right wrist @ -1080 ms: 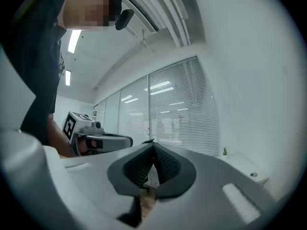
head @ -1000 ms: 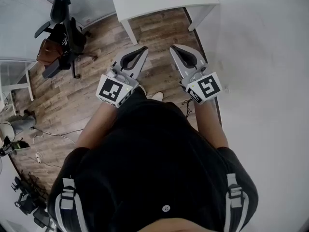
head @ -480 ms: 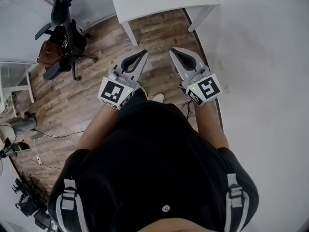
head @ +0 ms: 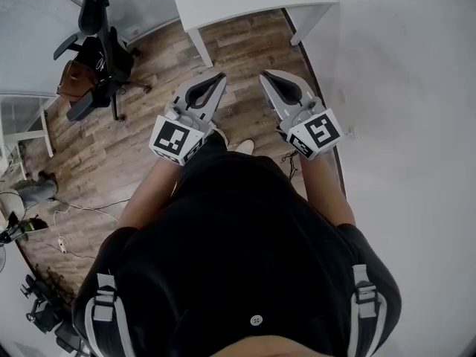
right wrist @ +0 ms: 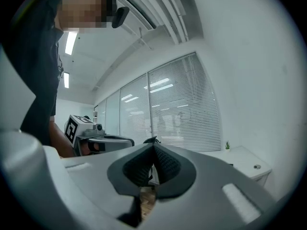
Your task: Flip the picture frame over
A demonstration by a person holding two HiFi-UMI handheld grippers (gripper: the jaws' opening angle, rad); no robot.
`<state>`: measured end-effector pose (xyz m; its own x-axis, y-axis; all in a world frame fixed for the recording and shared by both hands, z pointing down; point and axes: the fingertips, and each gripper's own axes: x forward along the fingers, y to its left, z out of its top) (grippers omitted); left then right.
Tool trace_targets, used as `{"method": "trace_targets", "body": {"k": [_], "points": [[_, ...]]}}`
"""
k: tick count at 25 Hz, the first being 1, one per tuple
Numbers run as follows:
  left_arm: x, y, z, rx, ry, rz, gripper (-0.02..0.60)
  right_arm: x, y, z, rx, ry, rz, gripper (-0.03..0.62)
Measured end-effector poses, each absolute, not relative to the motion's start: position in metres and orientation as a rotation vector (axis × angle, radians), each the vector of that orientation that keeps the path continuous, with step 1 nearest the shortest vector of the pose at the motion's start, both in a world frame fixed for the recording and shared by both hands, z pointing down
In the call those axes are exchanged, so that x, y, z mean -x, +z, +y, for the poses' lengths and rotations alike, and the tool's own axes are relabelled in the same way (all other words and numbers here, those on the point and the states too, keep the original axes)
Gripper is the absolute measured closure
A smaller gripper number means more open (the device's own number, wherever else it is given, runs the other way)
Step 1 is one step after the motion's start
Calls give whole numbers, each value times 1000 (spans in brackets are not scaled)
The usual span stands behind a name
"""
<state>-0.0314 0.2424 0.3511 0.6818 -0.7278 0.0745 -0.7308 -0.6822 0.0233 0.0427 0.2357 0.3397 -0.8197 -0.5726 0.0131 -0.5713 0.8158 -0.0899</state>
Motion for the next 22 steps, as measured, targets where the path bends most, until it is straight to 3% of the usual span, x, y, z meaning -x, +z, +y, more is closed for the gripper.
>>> {"method": "trace_targets", "body": {"k": [14,22], "points": [[20,344,239,-2849,104,-1173,574,-58,336,231,1055,-130,2960,581],[19,346,218,-2864,116,-1135,574,-61,342,212,1109,-162,2949,517]]}}
